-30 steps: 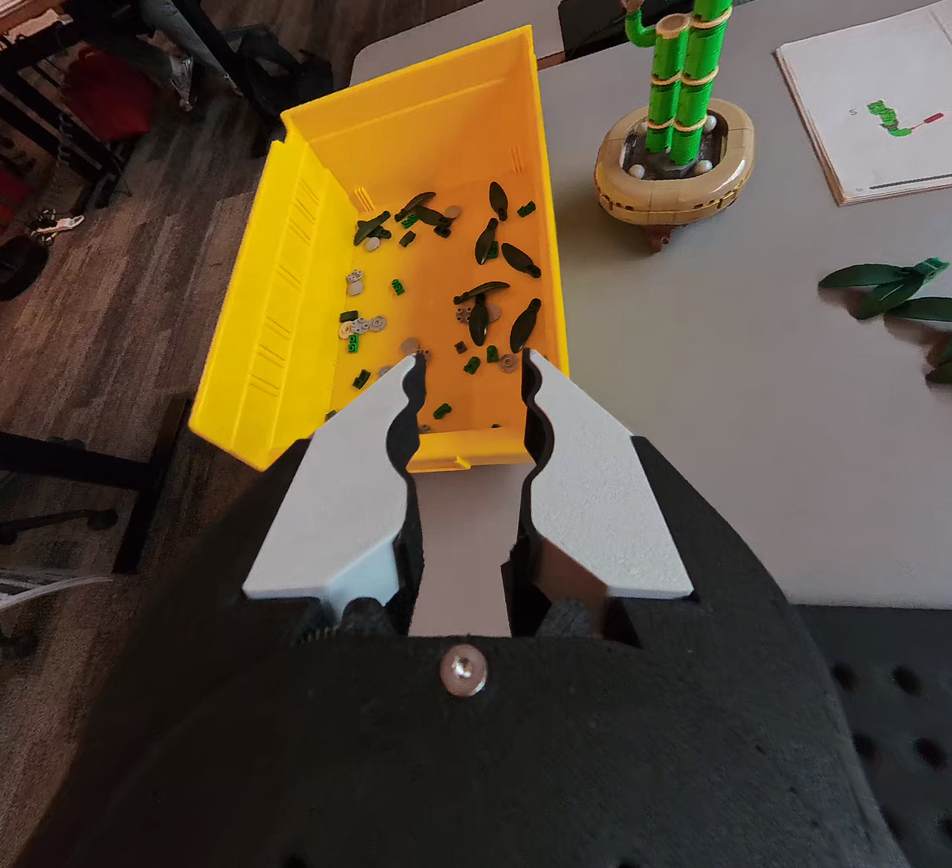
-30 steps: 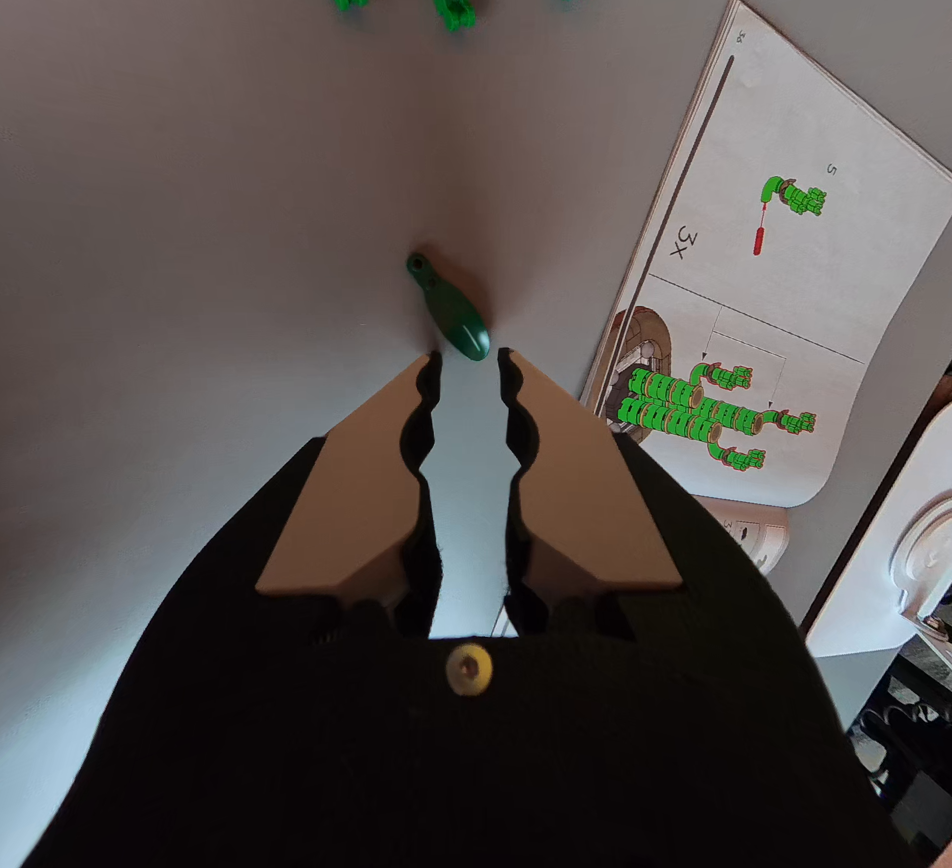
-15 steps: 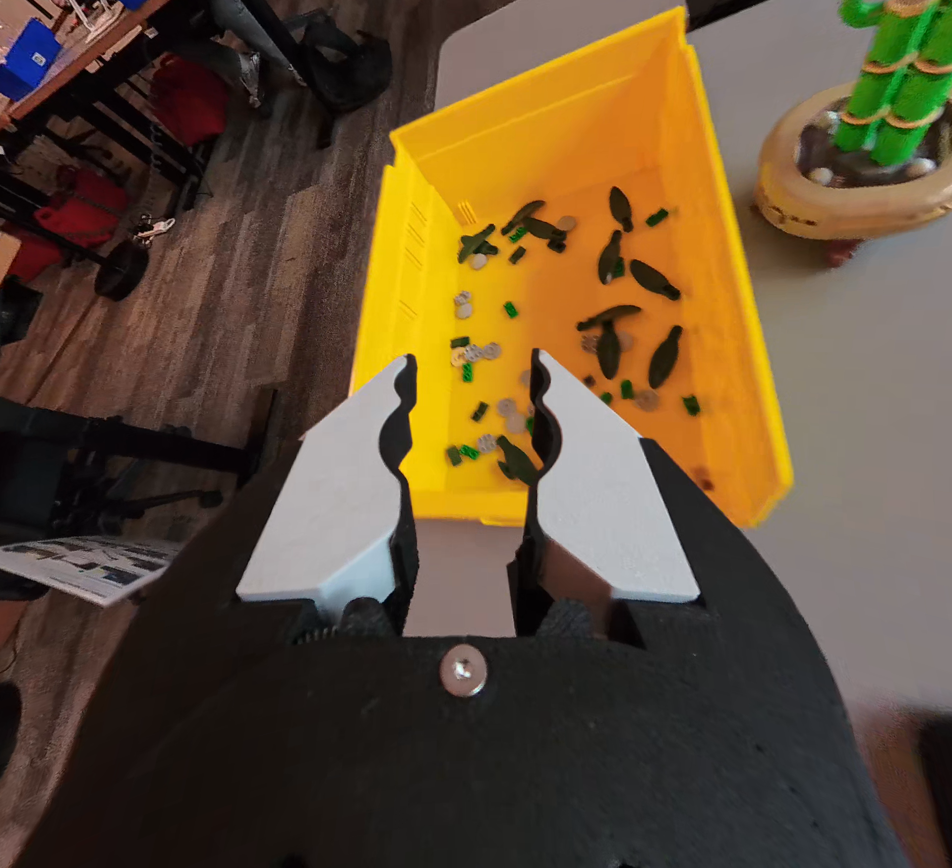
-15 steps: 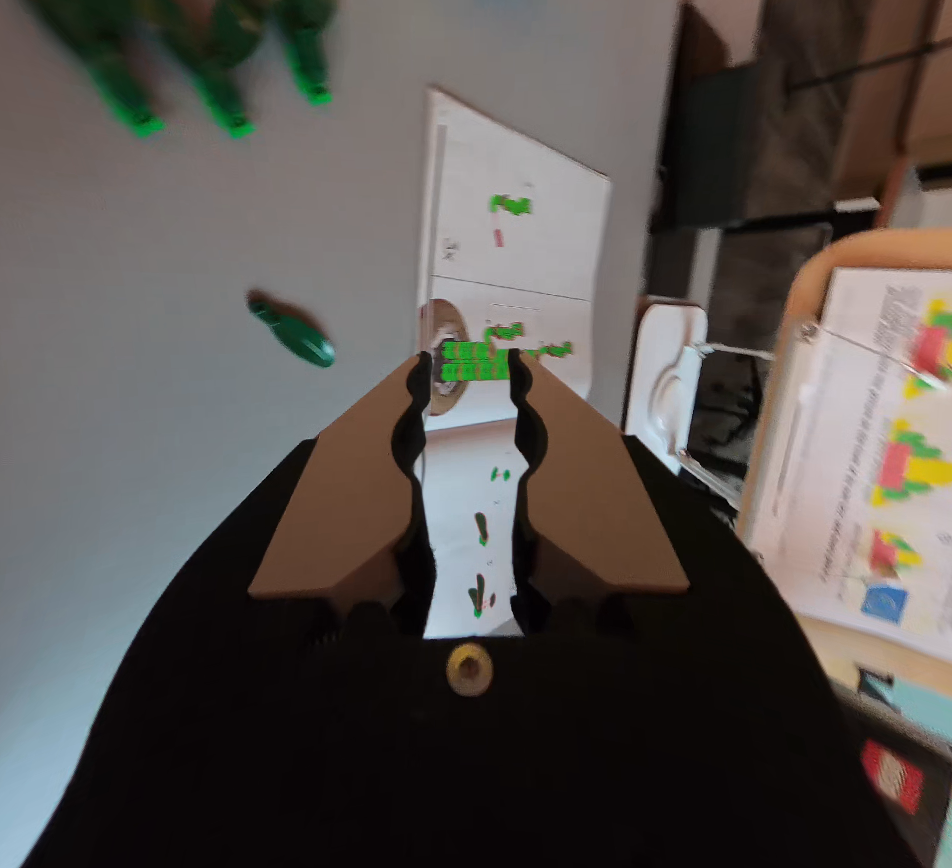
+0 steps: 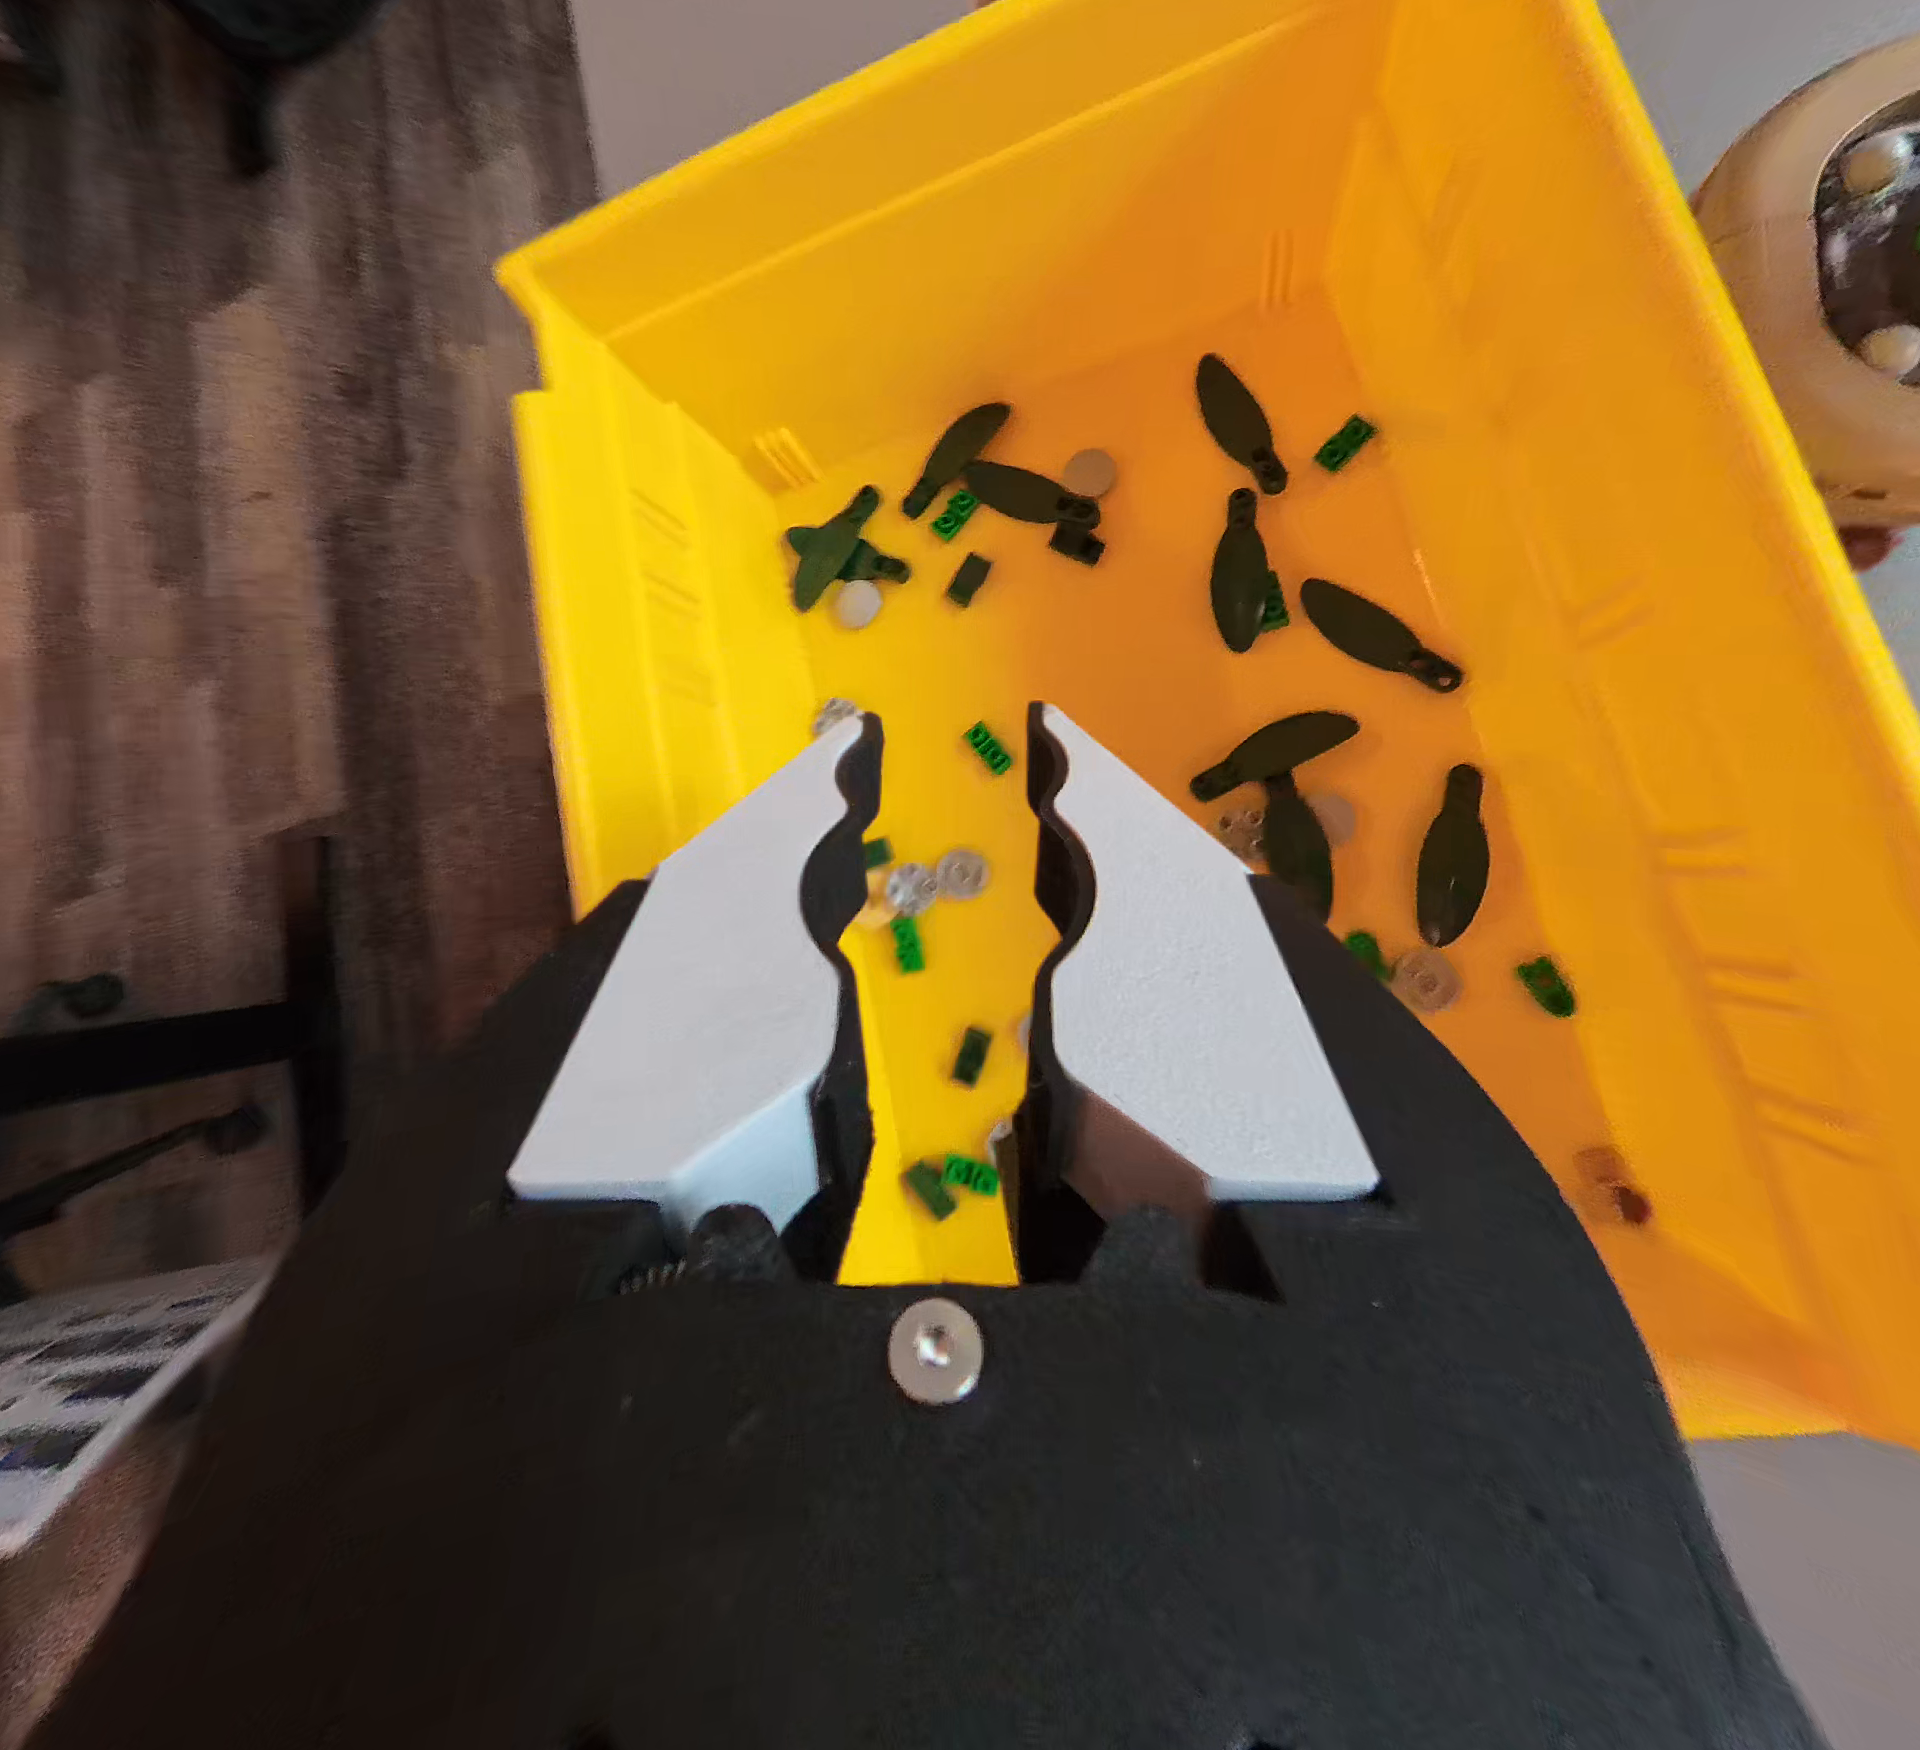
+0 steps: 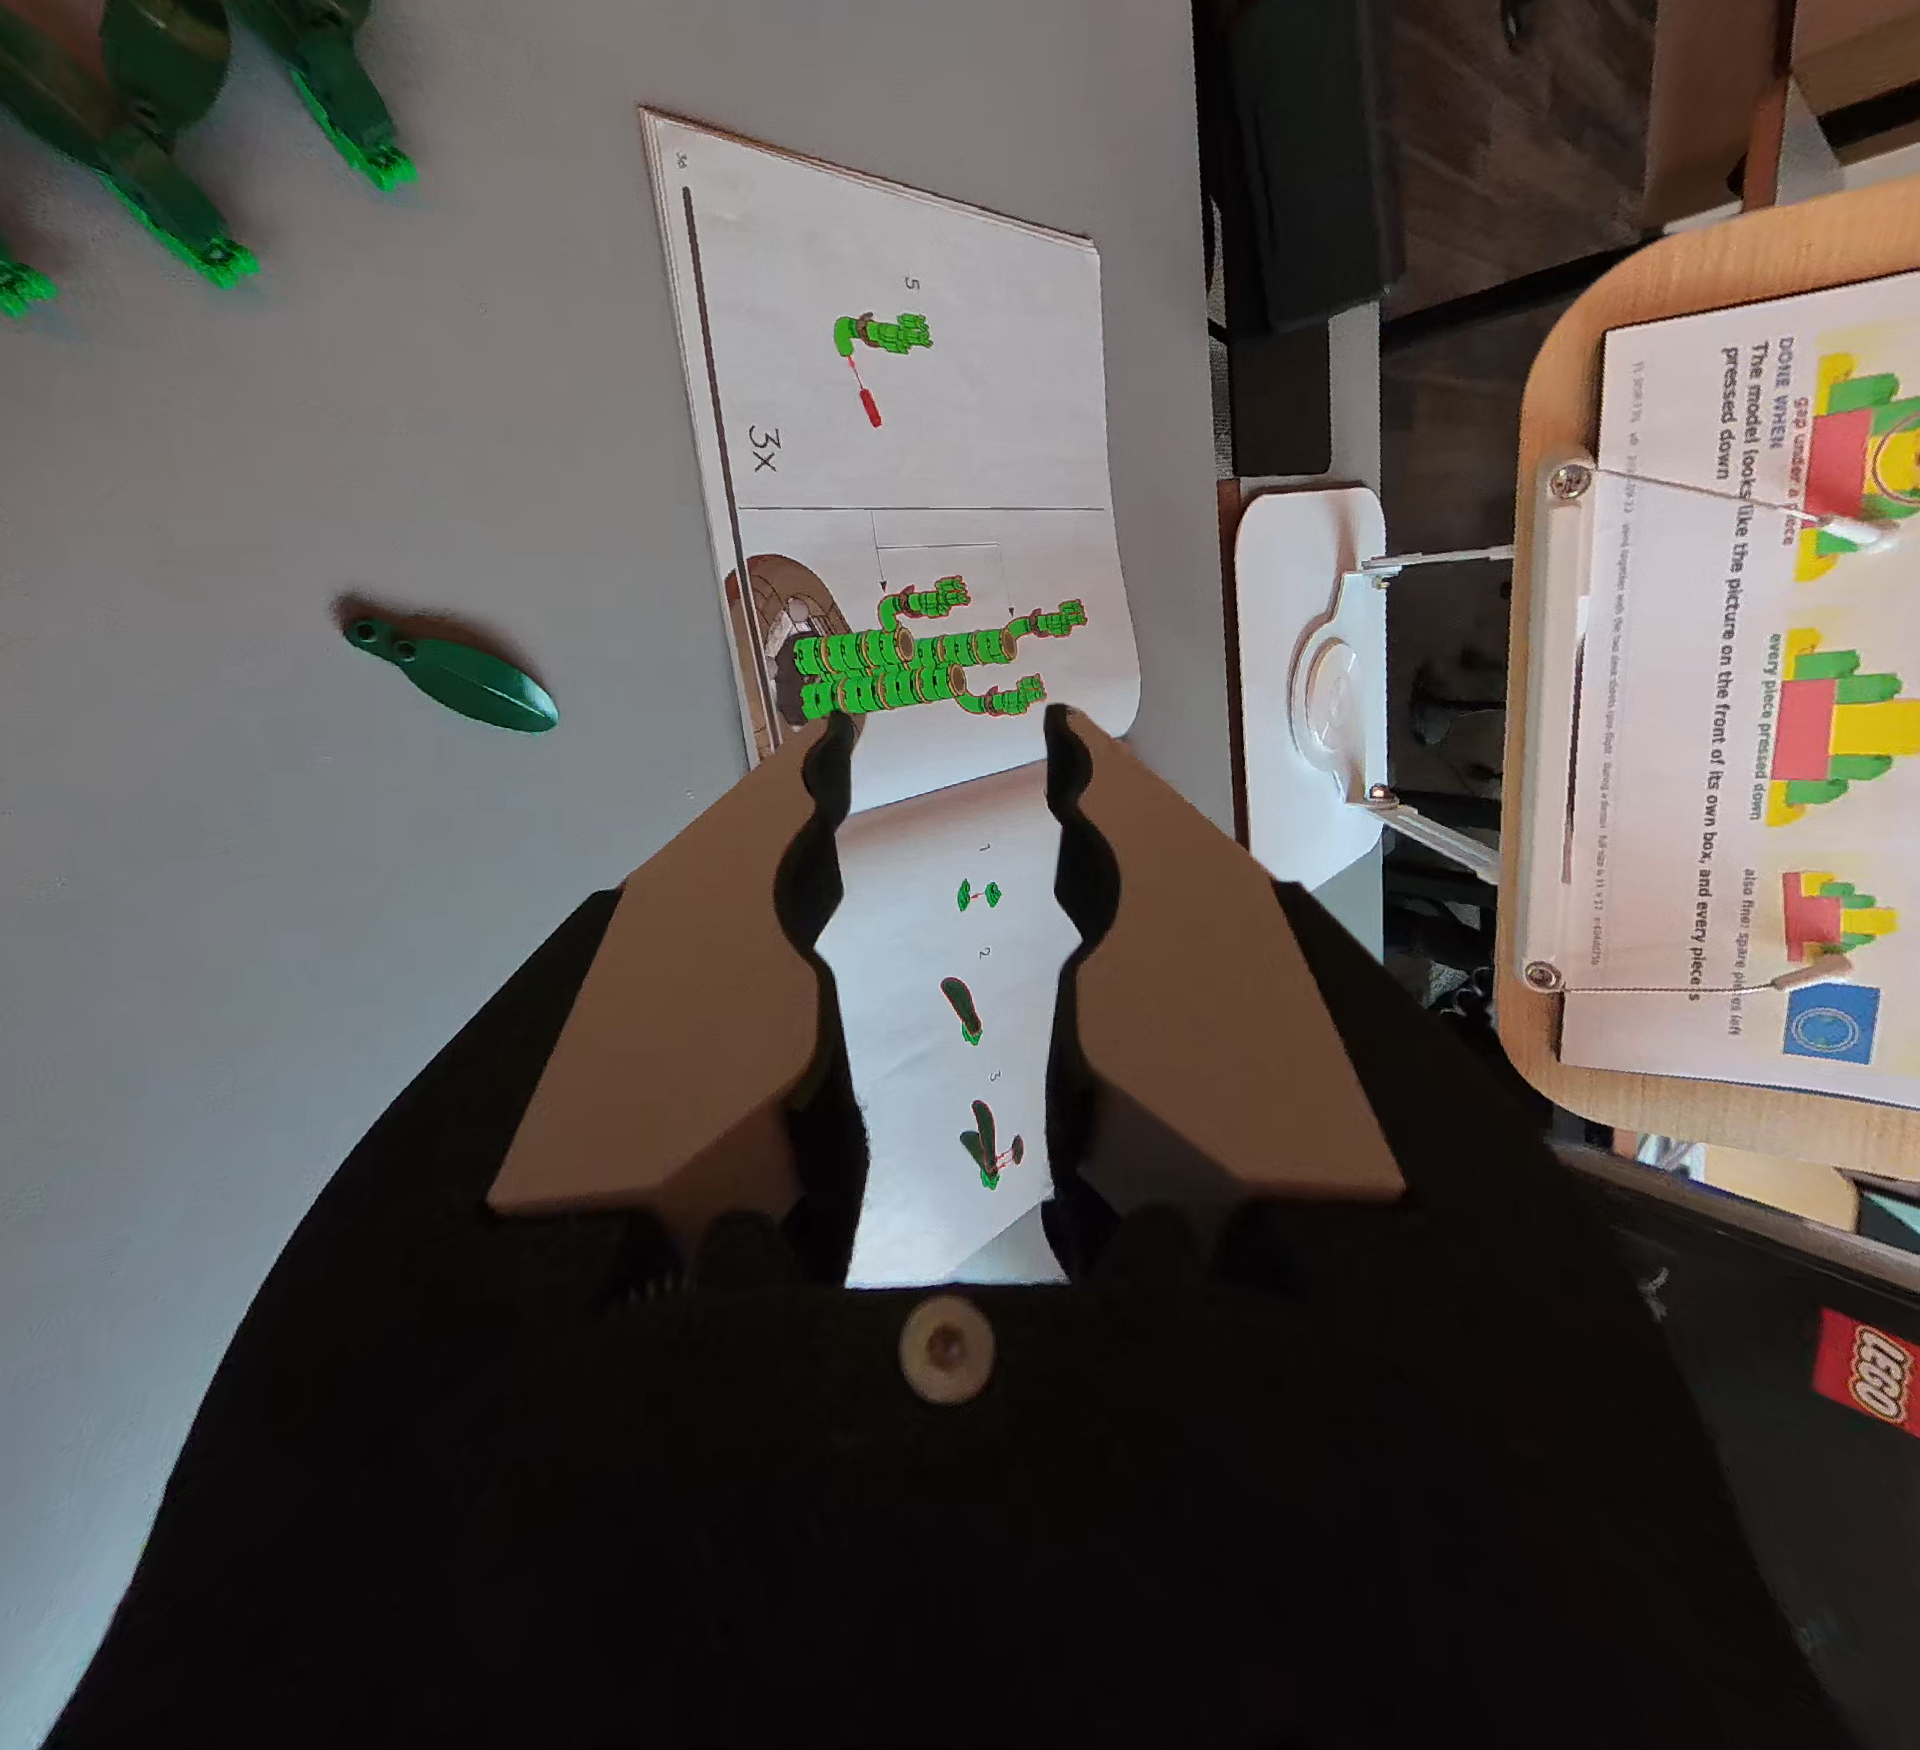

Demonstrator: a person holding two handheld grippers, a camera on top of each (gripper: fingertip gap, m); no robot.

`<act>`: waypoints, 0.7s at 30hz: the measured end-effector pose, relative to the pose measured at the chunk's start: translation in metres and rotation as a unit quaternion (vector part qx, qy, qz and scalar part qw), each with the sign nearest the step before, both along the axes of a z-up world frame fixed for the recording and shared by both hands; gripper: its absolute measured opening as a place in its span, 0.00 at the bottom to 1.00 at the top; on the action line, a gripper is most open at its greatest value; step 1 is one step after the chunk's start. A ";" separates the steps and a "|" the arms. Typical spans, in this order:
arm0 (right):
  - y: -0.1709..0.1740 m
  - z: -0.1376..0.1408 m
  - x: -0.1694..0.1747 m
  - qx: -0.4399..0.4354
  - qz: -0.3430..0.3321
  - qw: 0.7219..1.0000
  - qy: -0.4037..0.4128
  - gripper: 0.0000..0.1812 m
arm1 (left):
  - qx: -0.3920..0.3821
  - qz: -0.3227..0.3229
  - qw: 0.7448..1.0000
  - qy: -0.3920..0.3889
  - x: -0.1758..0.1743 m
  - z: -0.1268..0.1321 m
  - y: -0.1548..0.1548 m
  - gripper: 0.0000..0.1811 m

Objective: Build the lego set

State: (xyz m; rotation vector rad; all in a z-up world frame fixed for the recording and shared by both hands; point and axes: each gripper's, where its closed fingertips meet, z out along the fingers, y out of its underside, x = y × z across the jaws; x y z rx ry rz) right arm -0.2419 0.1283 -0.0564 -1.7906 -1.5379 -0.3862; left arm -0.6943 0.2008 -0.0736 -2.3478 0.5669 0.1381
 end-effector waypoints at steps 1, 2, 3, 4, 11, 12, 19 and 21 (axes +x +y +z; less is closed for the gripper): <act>0.001 0.001 0.003 -0.002 -0.004 1.000 0.003 0.21 | -0.009 -0.005 1.000 -0.022 0.005 -0.005 0.007 0.14; 0.003 0.001 0.007 -0.002 -0.009 1.000 0.005 0.21 | -0.014 -0.006 0.999 -0.043 0.008 -0.008 0.014 0.14; 0.004 0.002 0.010 -0.003 -0.013 1.000 0.006 0.21 | -0.017 -0.005 0.998 -0.060 0.011 -0.012 0.022 0.14; 0.005 0.002 0.013 -0.004 -0.017 1.000 0.008 0.21 | -0.021 -0.002 0.997 -0.070 0.012 -0.016 0.031 0.13; 0.009 -0.004 0.030 -0.016 -0.030 0.999 -0.003 0.21 | -0.050 -0.063 0.994 0.073 0.010 -0.058 0.074 0.11; 0.010 -0.004 0.033 -0.018 -0.032 0.999 -0.005 0.21 | -0.053 -0.081 0.991 0.090 0.014 -0.063 0.078 0.10; 0.014 -0.011 0.049 -0.034 -0.048 0.998 -0.012 0.21 | -0.082 -0.143 0.978 0.129 0.024 -0.080 0.103 0.11; 0.015 -0.013 0.051 -0.038 -0.050 0.998 -0.014 0.21 | -0.092 -0.146 0.977 0.126 0.025 -0.081 0.105 0.11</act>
